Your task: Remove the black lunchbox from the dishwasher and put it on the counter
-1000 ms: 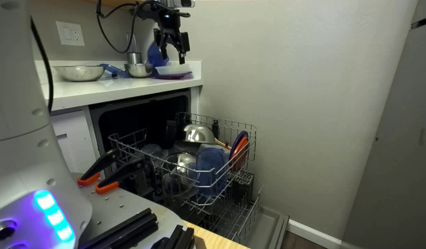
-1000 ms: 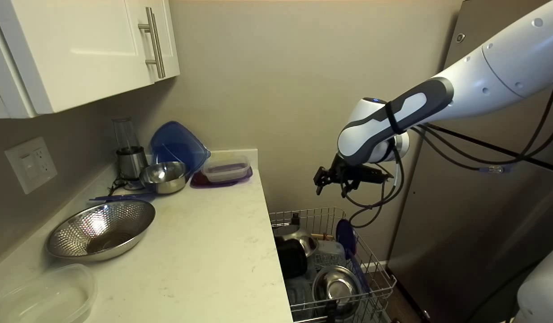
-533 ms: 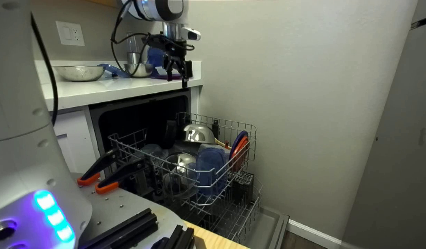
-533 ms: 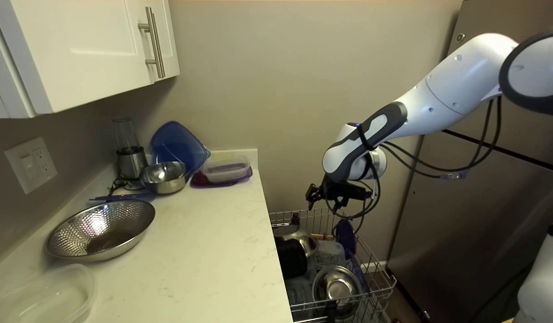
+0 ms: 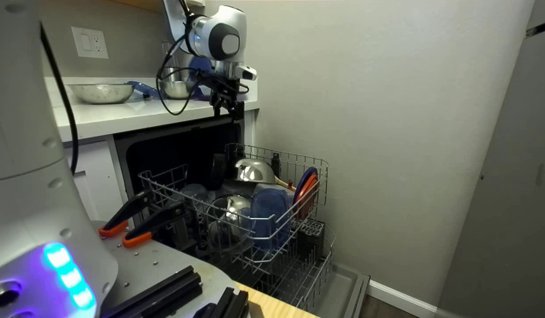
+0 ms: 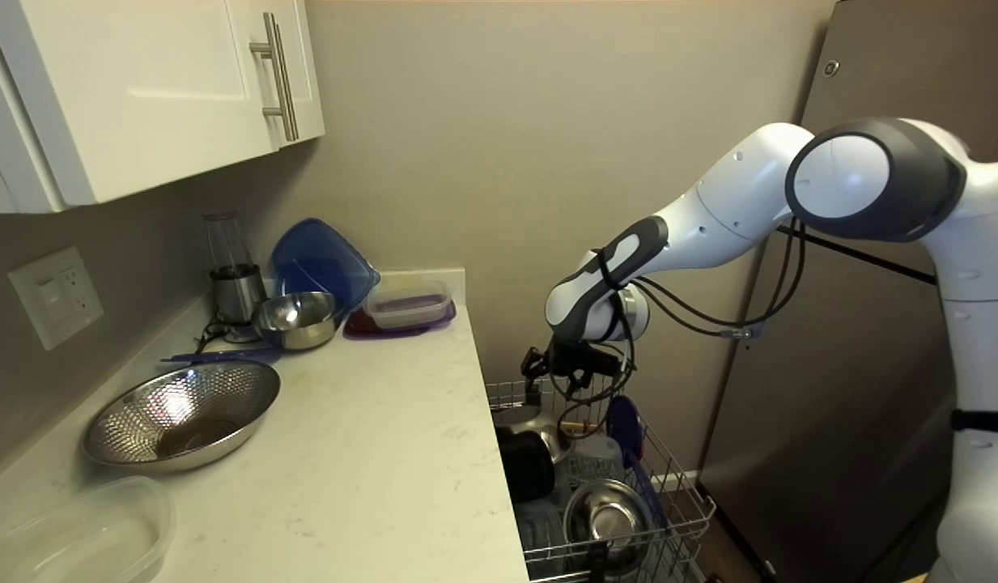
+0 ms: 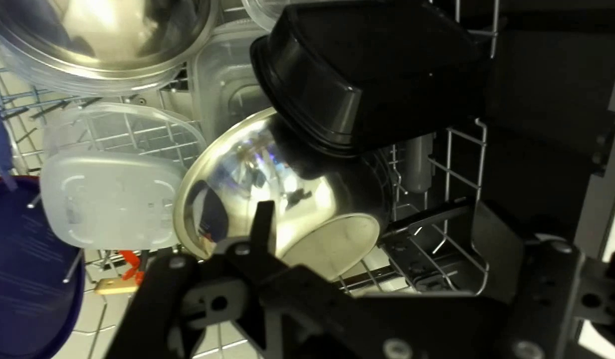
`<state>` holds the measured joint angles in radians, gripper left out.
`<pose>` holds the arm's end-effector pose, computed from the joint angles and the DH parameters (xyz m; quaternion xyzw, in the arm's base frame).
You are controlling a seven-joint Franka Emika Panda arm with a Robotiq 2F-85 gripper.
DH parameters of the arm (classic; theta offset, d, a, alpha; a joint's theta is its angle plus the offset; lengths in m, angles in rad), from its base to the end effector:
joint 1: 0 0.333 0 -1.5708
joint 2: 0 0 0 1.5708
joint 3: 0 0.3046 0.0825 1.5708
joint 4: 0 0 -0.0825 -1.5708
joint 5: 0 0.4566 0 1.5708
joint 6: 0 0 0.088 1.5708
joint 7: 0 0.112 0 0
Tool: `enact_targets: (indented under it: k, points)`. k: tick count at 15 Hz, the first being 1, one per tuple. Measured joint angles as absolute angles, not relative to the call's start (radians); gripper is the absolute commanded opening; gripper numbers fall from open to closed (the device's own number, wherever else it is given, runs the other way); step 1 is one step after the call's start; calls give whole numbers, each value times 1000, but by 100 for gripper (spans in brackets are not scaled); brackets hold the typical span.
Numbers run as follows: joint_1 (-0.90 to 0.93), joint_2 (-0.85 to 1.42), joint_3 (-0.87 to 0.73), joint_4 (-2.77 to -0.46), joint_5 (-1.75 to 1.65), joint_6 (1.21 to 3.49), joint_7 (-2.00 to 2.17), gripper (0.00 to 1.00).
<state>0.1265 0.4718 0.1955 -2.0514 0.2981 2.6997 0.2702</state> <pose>0.6192 0.1993 0.1519 -0.9823 0.1166 -0.0482 0.1382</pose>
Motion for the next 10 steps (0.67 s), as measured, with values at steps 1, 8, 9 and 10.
enact_targets:
  k: [1, 8, 9, 10]
  points:
    - [117, 498, 213, -2028, 313, 2699, 227, 100]
    - [72, 672, 293, -1904, 327, 2659, 9, 100]
    - [63, 691, 301, -1895, 327, 2659, -14, 100]
    - [54, 709, 309, -1887, 327, 2659, -38, 100]
